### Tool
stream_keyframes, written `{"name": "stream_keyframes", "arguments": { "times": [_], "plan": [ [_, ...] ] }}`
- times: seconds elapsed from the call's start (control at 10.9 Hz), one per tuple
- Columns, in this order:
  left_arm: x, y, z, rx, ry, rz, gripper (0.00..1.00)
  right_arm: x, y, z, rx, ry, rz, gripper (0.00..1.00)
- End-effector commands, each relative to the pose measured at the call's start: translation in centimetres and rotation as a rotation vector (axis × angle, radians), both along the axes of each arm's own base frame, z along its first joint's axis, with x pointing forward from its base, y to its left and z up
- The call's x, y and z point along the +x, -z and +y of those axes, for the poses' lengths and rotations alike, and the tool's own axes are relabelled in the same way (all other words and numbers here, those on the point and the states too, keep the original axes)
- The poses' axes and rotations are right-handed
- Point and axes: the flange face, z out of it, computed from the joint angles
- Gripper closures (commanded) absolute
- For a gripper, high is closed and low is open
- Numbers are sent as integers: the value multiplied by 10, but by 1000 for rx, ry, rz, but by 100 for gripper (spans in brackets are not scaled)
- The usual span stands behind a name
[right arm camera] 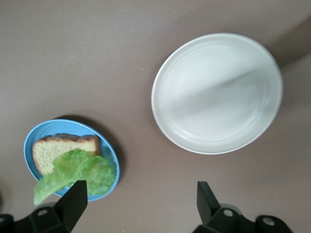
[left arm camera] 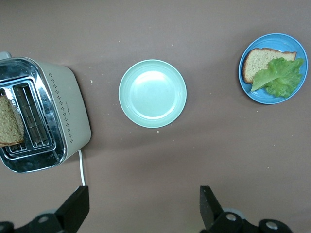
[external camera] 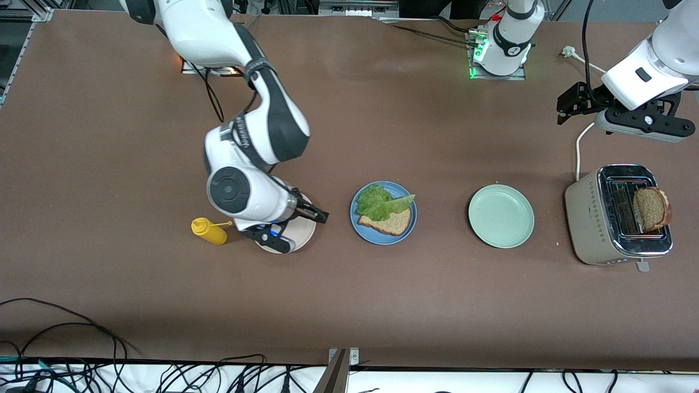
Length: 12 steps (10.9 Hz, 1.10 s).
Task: Make sandwich in blue plate with both arms
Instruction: 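Move the right gripper toward the yellow mustard bottle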
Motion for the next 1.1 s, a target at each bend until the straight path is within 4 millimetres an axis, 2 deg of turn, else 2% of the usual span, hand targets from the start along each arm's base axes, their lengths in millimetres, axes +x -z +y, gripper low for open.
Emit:
{"name": "stream_keyframes", "arguments": {
  "times": [0.0, 0.09, 0.18, 0.37, 0.64, 0.83, 1.01],
  "plan": [
    [-1, -2, 1, 22, -2, -11, 0, 3, -25, -42, 45, -124, 46, 0],
    [-1, -2, 1, 22, -2, -11, 0, 6, -30, -55, 56, -167, 45, 0],
    [-1, -2, 1, 22, -2, -11, 0, 13, -40, -83, 78, -184, 39, 0],
    [-1, -2, 1, 22, -2, -11, 0, 15, -50, -137, 99, -256, 33, 0],
    [-1, -2, 1, 22, -2, -11, 0, 14, -60, -199, 142, -473, -10, 0],
    [-1, -2, 1, 22, -2, -11, 0, 14, -60, -224, 160, -609, -37, 0],
    [-1, -2, 1, 22, -2, -11, 0, 15, -61, -241, 164, -801, -62, 0]
  ]
}}
